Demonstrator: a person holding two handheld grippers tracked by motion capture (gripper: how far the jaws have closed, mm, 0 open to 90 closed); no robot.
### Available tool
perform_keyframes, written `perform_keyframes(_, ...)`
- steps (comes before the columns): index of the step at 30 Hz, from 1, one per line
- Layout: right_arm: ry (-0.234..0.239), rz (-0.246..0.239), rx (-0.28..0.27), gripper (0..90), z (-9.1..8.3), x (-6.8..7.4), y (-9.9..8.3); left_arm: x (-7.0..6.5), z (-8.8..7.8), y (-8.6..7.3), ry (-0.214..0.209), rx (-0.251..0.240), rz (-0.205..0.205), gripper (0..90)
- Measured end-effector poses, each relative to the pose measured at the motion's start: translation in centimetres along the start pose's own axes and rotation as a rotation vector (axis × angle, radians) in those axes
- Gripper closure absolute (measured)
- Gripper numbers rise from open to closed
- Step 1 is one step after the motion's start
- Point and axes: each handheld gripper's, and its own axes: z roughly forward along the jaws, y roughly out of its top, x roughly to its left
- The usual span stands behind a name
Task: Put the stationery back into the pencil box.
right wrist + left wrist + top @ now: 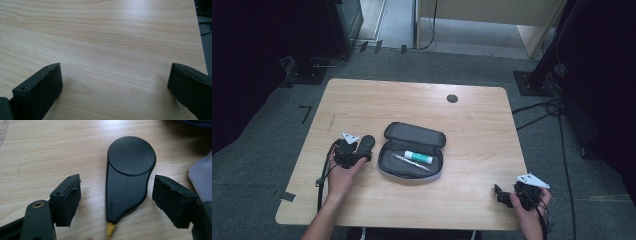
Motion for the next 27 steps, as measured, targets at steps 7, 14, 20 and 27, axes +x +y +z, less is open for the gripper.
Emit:
perform_keyframes(7,0.000,0.000,0.000,0.0,0.0,0.0,0.0,-0.3,0.5,0.6,0.001,-0.007,0.037,33.0)
perform_keyframes(14,0.000,0.000,0.000,0.0,0.0,0.0,0.0,-0.3,0.3,0.3,-0.044,-0.020,0.022,48.5)
perform_keyframes(20,0.000,-0.001,0.000,0.0,0.0,0.0,0.0,0.1,-0.1,-0.3,-0.067,-0.033,0.013,53.4)
perform_keyframes(27,0.001,0.001,0.001,0.0,0.0,0.0,0.0,0.8,-0.9,-1.0,-0.088,-0.031,0.001,53.4)
